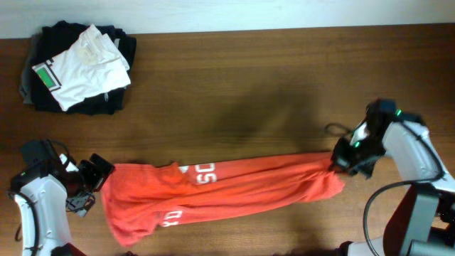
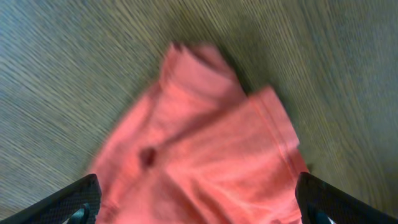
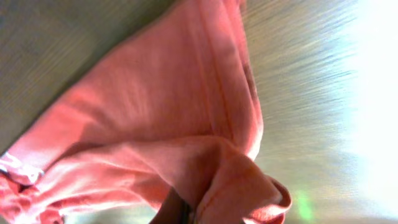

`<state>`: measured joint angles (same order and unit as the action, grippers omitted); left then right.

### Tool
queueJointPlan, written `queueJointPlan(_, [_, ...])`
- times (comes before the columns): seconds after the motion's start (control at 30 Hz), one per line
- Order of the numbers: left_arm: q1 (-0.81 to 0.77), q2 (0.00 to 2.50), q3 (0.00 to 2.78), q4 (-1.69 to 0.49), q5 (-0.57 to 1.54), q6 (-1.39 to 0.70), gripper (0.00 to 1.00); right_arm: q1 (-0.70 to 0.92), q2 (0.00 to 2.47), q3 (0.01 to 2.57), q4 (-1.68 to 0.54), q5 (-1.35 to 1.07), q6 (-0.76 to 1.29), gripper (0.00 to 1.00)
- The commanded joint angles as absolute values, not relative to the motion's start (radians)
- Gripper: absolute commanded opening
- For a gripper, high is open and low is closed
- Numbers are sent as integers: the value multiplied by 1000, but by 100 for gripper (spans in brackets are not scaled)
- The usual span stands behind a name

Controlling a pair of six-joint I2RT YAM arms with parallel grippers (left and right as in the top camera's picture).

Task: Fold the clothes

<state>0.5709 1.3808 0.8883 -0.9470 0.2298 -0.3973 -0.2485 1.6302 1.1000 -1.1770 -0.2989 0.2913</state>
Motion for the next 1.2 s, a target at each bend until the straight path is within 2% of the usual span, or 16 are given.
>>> queueJointPlan(0.0, [549,1365,904,-948,242,-389,99,-244,1622,1310,-1298,-89,331,4])
queueJointPlan(0.23, [479,1365,904,-943,249,-389,100,-186,1588,1451,-1446,-44,349,4])
queueJointPlan(0.47, [440,1365,904,-938,248,-389,99,87,1571,1430,-1460,-44,359,4])
queueJointPlan(0.63, [440,1365,904,-945,248,-389,99,294,1571,1306,-1346,-53,472,4])
queueJointPlan(0.7, [440,1365,904,-949,248,-389,99,374,1571,1232,-1260,-133,488,4])
queueJointPlan(0.8, [440,1365,904,-949,248,-389,99,470,1572,1164,-1124,-236,508,4])
queueJointPlan(1.03, [440,1365,904,-949,248,-389,100,640,1578,1131,-992,-232,665,4])
queueJointPlan(1.07, [440,1365,904,-949,248,-389,99,661,1578,1131,-978,-232,669,7])
queueJointPlan(1.1, [440,1365,904,-952,248,-389,99,677,1579,1131,-970,-232,671,30])
queueJointPlan(1.17, [440,1365,904,-955,248,-389,99,695,1579,1131,-967,-232,671,66])
